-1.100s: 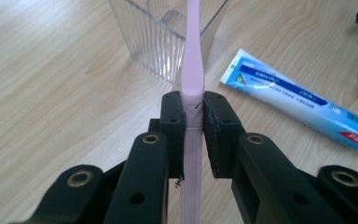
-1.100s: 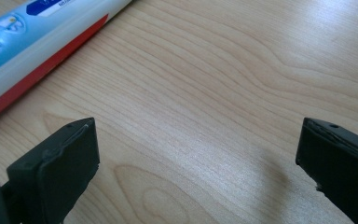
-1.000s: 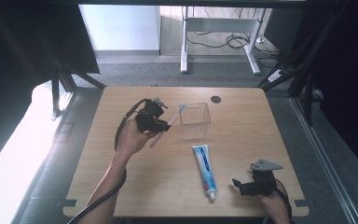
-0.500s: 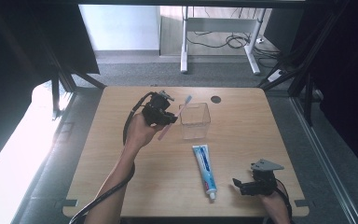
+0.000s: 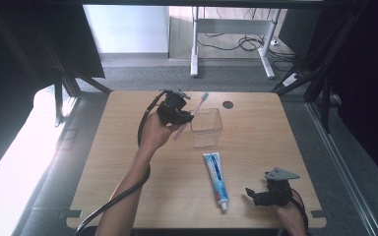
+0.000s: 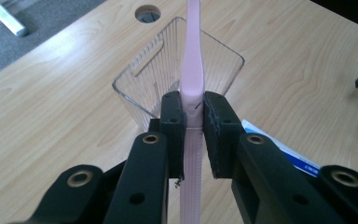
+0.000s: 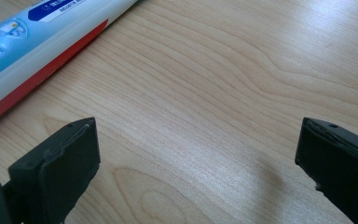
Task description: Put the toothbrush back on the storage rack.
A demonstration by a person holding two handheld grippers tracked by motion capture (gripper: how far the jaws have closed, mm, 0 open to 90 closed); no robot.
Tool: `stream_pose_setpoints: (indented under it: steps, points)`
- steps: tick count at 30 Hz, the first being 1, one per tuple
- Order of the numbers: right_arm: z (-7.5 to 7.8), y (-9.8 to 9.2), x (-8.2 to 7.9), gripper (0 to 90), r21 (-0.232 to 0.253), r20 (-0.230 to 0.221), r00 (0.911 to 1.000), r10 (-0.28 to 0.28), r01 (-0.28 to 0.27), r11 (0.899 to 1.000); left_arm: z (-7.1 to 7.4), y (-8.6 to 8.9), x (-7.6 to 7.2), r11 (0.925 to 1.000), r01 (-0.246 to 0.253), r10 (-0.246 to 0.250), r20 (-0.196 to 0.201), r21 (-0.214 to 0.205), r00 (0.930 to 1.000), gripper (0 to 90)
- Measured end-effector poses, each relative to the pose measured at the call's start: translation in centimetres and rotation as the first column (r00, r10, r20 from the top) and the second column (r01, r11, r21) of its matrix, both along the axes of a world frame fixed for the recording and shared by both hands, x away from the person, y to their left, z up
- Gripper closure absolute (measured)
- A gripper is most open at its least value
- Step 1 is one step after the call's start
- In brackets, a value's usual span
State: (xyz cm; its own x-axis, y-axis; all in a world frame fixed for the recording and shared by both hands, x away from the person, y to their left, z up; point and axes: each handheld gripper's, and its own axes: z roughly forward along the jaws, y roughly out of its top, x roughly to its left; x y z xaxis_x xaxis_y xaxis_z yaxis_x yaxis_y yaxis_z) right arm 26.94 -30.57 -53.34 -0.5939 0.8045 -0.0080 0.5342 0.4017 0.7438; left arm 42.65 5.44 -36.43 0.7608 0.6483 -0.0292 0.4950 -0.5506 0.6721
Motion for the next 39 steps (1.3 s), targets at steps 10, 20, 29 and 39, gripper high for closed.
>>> stream_pose_setpoints:
  steps: [10, 20, 29, 39]
  points:
    - [0.0, 0.0, 0.0, 0.1, 0.003, 0.002, 1.0, 0.001, -0.001, 1.0, 0.4, -1.3, 1.0, 0.9996, -0.001, 0.002, 0.027, -0.027, 0.9996, 78.8]
    - [0.0, -0.1, 0.0, 0.3, 0.003, 0.004, 1.0, 0.002, -0.002, 1.0, 0.9, -2.7, 2.0, 0.9969, 0.001, 0.003, 0.047, -0.079, 0.9989, 78.8]
    - [0.0, -0.1, 0.0, 0.4, 0.006, 0.001, 1.0, 0.004, -0.004, 1.0, 0.4, -3.5, 2.8, 0.9977, -0.013, 0.017, 0.07, -0.067, 0.9974, 78.8]
    - [-0.1, -0.1, 0.0, 0.6, 0.008, -0.003, 1.0, 0.003, -0.003, 1.0, -0.4, -4.3, 3.7, 0.9969, -0.031, 0.038, 0.09, -0.072, 0.9952, 78.8]
